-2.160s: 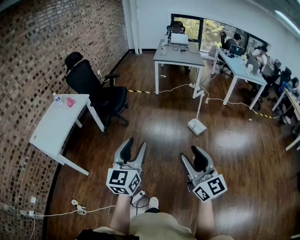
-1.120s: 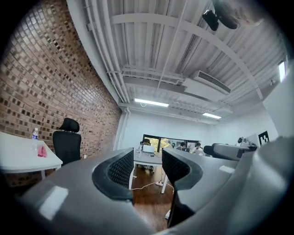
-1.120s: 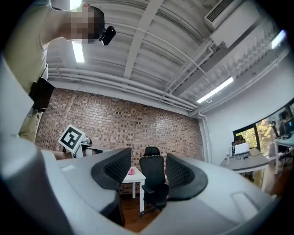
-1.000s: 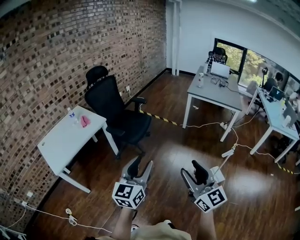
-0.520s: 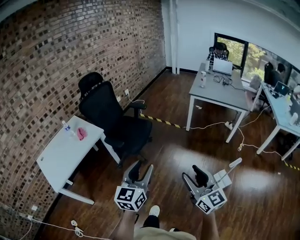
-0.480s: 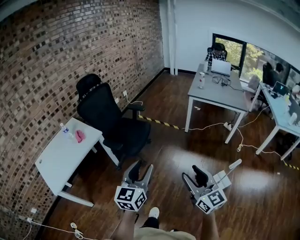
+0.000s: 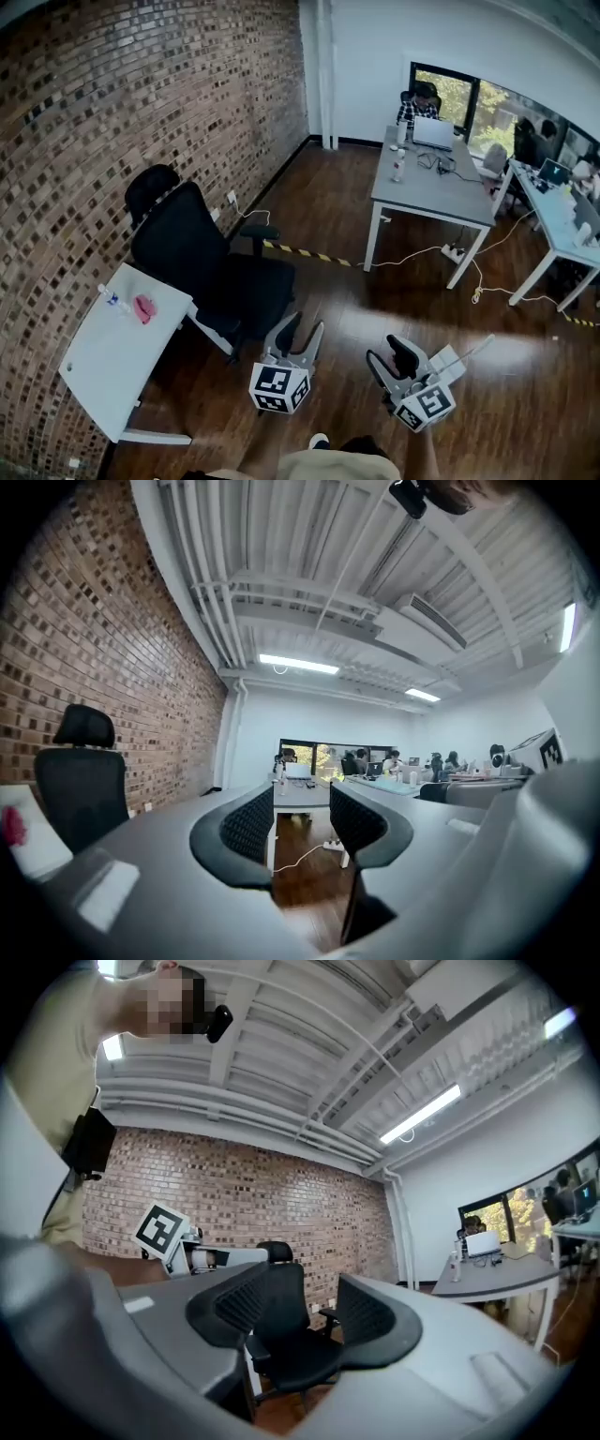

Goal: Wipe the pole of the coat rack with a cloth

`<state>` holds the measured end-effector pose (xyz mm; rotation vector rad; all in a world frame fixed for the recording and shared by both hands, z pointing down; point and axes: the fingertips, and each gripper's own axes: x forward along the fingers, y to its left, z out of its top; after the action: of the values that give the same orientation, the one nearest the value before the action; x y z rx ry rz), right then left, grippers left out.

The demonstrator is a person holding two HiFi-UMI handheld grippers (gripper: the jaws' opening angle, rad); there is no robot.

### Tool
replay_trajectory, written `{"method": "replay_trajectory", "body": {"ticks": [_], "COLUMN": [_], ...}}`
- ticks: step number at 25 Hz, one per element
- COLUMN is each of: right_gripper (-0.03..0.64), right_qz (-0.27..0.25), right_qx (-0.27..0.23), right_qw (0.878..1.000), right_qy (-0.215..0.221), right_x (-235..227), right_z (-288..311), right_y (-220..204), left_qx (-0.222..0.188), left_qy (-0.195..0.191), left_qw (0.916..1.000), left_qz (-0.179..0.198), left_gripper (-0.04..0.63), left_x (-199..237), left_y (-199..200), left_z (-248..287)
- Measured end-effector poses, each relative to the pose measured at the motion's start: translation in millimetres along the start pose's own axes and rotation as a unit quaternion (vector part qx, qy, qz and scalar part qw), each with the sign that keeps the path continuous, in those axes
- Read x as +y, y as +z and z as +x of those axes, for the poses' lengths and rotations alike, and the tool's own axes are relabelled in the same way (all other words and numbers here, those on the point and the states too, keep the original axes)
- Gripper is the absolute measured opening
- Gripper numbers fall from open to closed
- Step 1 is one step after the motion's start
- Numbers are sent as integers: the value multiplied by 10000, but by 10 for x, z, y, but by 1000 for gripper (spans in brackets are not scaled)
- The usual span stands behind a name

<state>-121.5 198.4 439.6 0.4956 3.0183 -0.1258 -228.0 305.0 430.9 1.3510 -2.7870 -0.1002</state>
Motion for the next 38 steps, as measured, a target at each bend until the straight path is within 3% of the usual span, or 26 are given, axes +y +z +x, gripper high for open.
{"method": "replay_trajectory", "body": {"ticks": [5,10,16,21,31,34,38], "right_gripper": [215,210,209,209,209,209,210], "right_qz": [128,129,130,170,477,786,1740], "right_qx": [36,-150,-450,-442,-384,-301,150], "right_qw": [9954,9815,9531,9269,8594,8286,7704], "right_qy": [-950,-1904,-2991,-3723,-5077,-5536,-6131], "right_x": [-715,-1593,-2486,-2875,-3844,-4220,-4566], "right_z": [-245,-712,-1510,-2051,-2610,-2743,-2980], "right_y": [-52,-6,140,101,-110,-141,-550], "left_qx": [100,188,221,412,477,394,388], "left_qy": [-798,-1615,-2882,-3615,-4715,-5056,-5427], "left_qw": [9966,9865,9573,9315,8805,8616,8389], "left_qz": [-158,-194,-77,-29,-108,-189,-123], "left_gripper": [166,160,160,160,161,163,163], "left_x": [-338,-1016,-2223,-2963,-3818,-4040,-4280], "left_y": [-66,-216,-241,-428,-562,-431,-372], "left_z": [815,1771,2619,3028,4121,4504,4839]}}
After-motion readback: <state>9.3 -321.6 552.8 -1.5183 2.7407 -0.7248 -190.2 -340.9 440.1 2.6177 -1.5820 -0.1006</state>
